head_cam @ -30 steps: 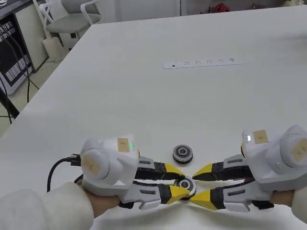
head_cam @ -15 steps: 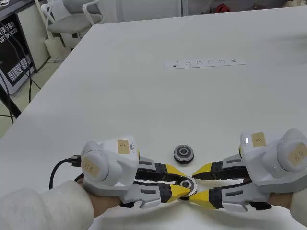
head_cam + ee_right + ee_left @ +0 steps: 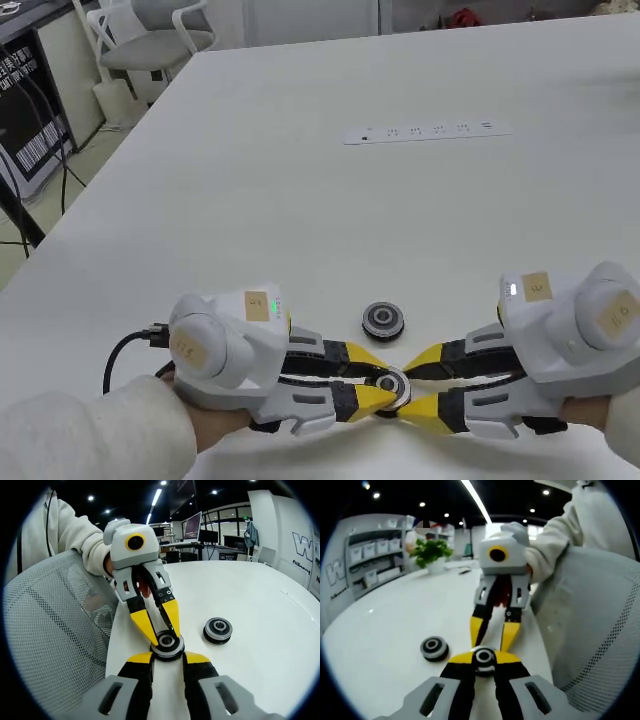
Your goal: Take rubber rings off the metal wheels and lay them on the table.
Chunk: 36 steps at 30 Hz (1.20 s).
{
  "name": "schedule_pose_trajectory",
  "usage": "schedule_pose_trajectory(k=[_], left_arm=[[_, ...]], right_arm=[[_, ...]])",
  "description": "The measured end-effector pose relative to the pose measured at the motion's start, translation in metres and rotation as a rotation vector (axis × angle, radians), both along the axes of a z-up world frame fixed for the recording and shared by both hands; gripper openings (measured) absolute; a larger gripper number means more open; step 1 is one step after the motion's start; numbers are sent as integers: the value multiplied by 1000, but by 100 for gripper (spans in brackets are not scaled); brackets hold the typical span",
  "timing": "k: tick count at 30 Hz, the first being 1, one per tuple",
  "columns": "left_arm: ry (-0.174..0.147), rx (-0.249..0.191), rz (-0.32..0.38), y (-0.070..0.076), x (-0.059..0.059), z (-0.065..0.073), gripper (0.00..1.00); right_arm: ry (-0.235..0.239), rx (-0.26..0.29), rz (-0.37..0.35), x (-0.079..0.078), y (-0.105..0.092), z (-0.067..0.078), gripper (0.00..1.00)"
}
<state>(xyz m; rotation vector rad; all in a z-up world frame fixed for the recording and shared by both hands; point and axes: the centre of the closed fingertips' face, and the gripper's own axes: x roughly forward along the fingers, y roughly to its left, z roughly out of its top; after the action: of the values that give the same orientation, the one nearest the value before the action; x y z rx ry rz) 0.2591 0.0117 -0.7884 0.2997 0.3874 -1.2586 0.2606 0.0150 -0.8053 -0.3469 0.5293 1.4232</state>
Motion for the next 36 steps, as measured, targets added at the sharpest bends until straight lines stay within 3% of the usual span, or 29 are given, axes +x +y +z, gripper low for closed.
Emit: schedule_pose_trajectory(k=[7, 29, 33, 36], left_arm=[[2, -3, 2, -1, 2, -1, 14], [2, -3, 8, -3, 4, 0, 14], [-1, -4, 10, -5, 5, -1, 14], [-10, 1, 5, -8, 5, -1, 14]], right_arm=[[15, -25, -1, 0, -3, -3, 15], [-54, -92, 5, 2, -7, -4, 2], [11, -101, -49, 6, -11, -4, 0], [21, -109, -60, 7, -13, -5, 0]])
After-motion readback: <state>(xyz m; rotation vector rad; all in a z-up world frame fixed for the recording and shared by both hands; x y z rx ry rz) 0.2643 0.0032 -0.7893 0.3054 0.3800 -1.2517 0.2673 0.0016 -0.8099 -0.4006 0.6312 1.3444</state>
